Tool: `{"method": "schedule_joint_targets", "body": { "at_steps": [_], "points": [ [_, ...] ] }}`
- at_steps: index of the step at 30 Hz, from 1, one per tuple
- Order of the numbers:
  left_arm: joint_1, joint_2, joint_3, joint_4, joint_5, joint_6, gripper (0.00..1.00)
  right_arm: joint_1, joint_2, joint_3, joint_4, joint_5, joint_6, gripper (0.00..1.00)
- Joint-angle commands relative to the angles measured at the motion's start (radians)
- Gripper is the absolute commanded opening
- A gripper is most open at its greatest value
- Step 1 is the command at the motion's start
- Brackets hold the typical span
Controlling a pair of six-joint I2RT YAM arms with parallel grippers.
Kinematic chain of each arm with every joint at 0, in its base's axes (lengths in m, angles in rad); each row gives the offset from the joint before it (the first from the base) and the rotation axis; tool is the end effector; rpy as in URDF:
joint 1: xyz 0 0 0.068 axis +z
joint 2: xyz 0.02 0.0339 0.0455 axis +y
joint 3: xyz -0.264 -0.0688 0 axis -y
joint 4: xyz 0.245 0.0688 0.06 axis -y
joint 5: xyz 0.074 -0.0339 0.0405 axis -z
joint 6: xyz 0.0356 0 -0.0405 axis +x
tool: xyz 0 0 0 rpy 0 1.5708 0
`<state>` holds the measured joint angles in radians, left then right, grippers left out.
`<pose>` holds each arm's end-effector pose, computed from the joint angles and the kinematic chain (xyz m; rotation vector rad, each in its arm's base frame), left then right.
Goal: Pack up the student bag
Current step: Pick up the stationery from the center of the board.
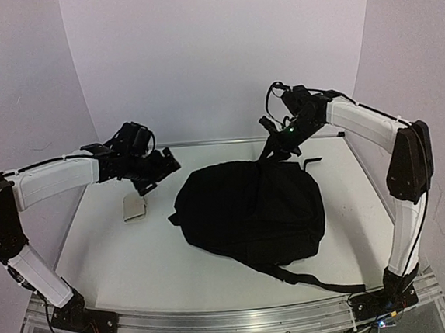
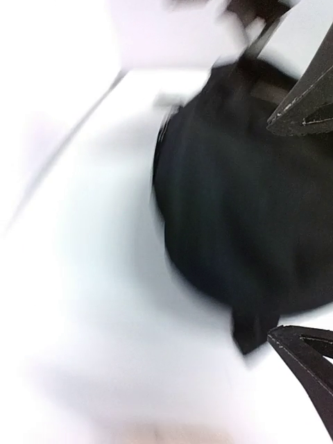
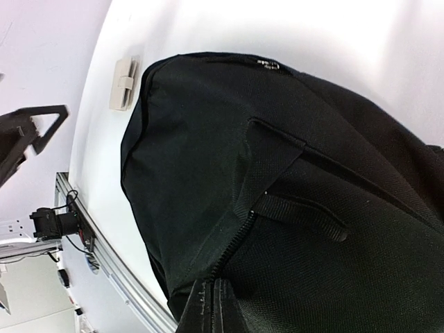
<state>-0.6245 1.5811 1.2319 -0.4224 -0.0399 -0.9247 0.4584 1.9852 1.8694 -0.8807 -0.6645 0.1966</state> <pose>0.2864 -0.2047 0.2736 -0.3877 2.4254 -0.6905 0.3777 0.2109 0.3008 -0.6021 2.5436 1.0966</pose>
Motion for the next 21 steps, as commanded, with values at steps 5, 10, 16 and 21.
{"method": "schedule_joint_targets", "body": {
  "at_steps": [5, 10, 16, 21],
  "points": [
    [0.091, -0.071, -0.132, -0.397, -0.211, -0.312, 0.97, 0.066, 0.06, 0.185, -0.094, 0.127, -0.209, 0.0],
    [0.138, -0.09, -0.186, -0.408, -0.215, -0.338, 0.97, 0.066, 0.019, 0.107, -0.122, 0.24, -0.245, 0.14],
    [0.277, -0.114, -0.266, -0.227, -0.117, -0.178, 0.95, 0.074, -0.077, -0.042, -0.111, 0.257, -0.205, 0.64],
    [0.402, -0.049, -0.269, -0.053, 0.085, 0.036, 0.93, 0.097, -0.093, -0.047, -0.099, 0.258, -0.155, 0.73]
  ]
}}
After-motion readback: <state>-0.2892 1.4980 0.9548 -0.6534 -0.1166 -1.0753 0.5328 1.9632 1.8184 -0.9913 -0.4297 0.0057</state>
